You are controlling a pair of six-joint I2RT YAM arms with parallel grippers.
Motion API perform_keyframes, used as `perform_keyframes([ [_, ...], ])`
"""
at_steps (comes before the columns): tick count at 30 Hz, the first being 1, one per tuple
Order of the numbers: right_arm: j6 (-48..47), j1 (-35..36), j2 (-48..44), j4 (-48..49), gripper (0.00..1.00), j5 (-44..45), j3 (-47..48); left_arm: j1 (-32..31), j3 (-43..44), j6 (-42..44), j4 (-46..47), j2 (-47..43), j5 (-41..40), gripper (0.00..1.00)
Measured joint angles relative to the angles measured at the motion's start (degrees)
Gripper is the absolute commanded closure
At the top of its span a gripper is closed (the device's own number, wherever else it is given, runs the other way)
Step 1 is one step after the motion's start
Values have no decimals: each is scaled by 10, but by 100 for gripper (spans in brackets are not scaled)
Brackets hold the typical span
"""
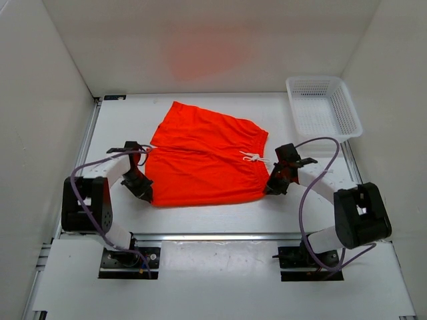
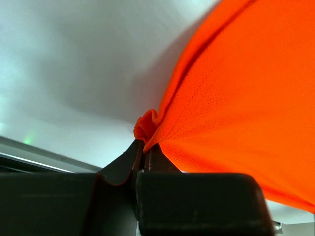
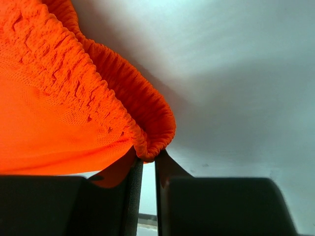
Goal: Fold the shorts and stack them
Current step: Fold the shorts
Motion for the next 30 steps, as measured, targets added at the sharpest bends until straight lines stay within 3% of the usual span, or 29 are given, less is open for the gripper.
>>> perform_keyframes([
  [9,-4,3,-137,-77,98,4,-44,-6,7,-8,-53,-132,-12,90],
  [14,-4,3,-199,-128,96,18,-34,-13,121,-3,-104,-130,-25,90],
  [21,-3,3,-188,-148,96,30,56,-20,427,25,-132,17,-34,90],
  [30,-2,-5,-42,-162,95,49,220,-21,756,56,-160,273,-33,90],
])
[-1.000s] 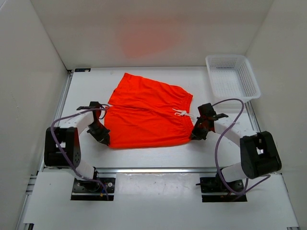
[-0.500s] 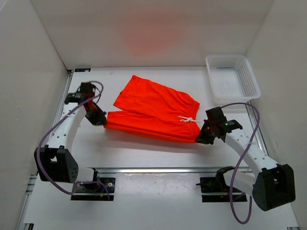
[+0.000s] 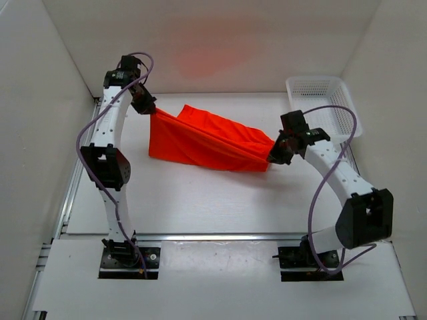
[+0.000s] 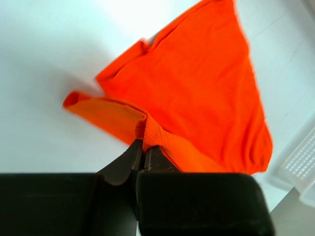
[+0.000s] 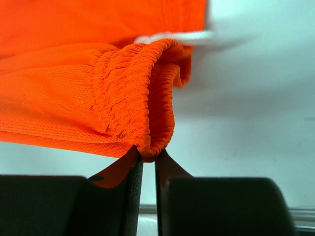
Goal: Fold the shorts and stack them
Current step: Fold the shorts
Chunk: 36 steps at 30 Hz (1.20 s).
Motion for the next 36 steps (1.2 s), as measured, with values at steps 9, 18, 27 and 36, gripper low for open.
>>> perform_keyframes([
  [9,0,-22,170,-28,97,28,159,5,181,24,32,178,46,90],
  [18,15,-55,251,-42,100,28,222,-6,279,19,122,291,102,90],
  [27,27,-65,261,-50,100,29,224,-41,302,8,196,318,108,90],
  [36,28,-92,261,-54,100,33,207,-63,295,22,210,298,83,90],
])
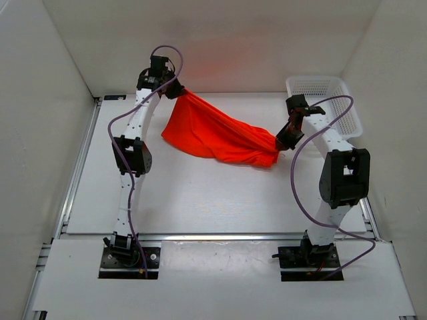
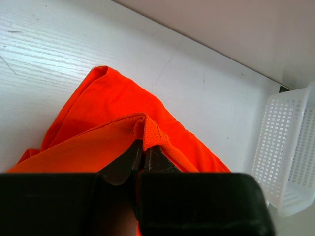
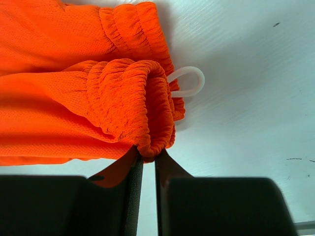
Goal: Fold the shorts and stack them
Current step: Fold the shorts
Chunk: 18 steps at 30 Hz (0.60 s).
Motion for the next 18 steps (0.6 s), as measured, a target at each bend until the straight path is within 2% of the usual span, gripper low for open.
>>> perform_keyframes([
  [3,-1,-6,0,0,100,0,1,-1,2,-2,5,0,3,90],
  [5,-2,-8,0,0,74,0,3,0,2,-6,7,2,6,90],
  [6,-1,-8,0,0,55,0,5,1,4,-9,10,5,7,85],
  [7,-1,-10,1,1,21,-2,10,1,7,-11,15,8,8,42],
  [9,-6,-18,1,9,6,-7,22,2,18,-16,26,19,10,0],
  [12,-10,-28,0,31,4,-16,42,10,22,-25,34,24,18,0],
  [14,-10,-32,-5,45,8,-16,54,21,14,-21,40,21,23,0],
  [17,-16,-30,-31,61,28,-11,49,43,-38,-7,48,-9,24,0],
  [18,-18,-27,-44,64,39,-9,42,52,-67,0,49,-25,24,0],
])
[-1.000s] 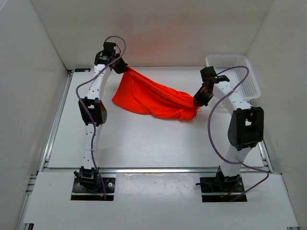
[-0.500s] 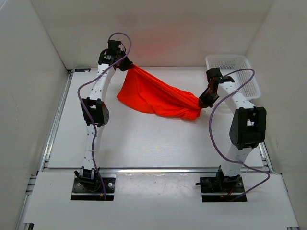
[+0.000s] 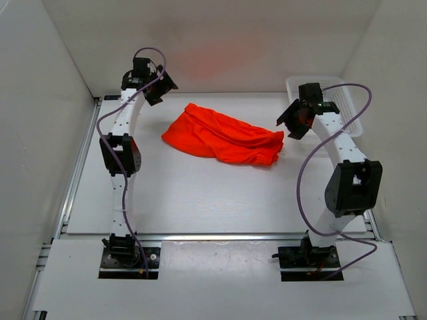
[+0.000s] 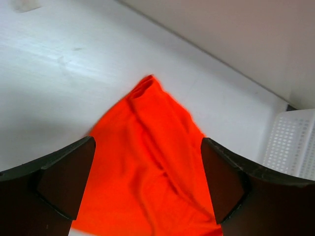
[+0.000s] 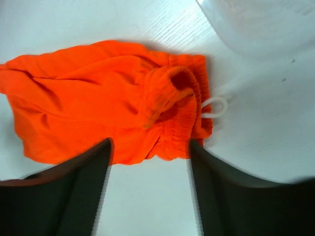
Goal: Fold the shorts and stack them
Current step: Fold the shorts
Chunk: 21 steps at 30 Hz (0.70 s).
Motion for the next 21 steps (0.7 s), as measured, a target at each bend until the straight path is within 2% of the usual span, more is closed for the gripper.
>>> perform_keyframes([
  [3,-9,8,-43,7,48,3,-40,22,-107,26,-6,-73,1,0],
  [5,-14,15,-64,9,46,2,-75,33,-179,44,-15,-129,-2,3],
  [6,-16,18,-71,10,42,-1,-94,36,-207,50,-26,-153,-2,3],
  [7,-19,21,-78,11,23,-7,-117,36,-242,56,-26,-178,-4,0],
  [8,-22,22,-82,11,15,-14,-139,34,-279,63,-29,-202,-3,0],
  [10,-28,23,-83,10,9,-31,-176,28,-345,71,-42,-236,0,0],
  [15,-34,23,-71,14,8,-78,-202,14,-435,82,-68,-212,6,0],
  [21,-31,22,-56,44,6,-113,-202,10,-428,80,-93,-141,7,0],
])
